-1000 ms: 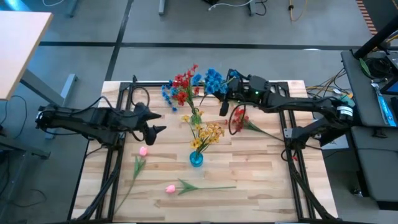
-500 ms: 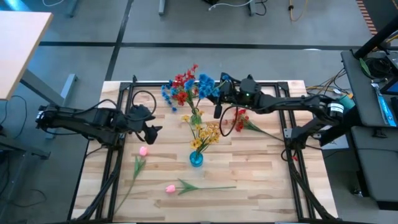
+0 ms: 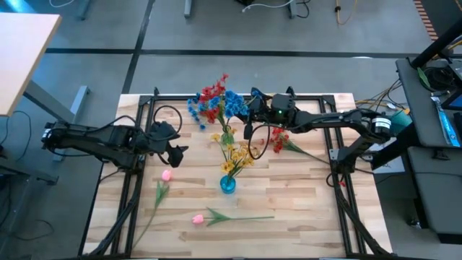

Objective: Sort flowers into vase by color
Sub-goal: Put the bottom blue flowers into the green vase

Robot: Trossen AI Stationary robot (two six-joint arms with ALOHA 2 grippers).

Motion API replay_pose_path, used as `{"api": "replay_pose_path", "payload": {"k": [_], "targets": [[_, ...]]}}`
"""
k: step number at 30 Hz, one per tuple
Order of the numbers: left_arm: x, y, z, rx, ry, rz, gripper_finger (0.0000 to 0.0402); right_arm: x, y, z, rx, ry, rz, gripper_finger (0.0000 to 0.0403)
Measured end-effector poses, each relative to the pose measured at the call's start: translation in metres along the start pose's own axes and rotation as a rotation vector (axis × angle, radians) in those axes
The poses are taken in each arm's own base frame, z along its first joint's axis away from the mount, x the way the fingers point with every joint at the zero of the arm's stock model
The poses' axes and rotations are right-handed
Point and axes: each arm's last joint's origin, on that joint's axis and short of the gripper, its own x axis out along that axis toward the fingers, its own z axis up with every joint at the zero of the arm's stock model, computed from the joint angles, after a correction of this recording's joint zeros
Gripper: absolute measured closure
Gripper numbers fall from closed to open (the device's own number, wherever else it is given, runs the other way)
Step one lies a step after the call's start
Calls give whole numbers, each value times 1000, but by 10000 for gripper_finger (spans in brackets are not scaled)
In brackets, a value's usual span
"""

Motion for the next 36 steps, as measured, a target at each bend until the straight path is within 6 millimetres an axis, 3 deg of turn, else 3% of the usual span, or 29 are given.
{"api": "replay_pose_path", "payload": {"k": [17,36], "targets": [[7,-3,-1,16,19,24,116,7,0,-15,2,43,4,368],[13,-5,-3,28,29,62,115,4,1,-21,73,135,8,229]]}}
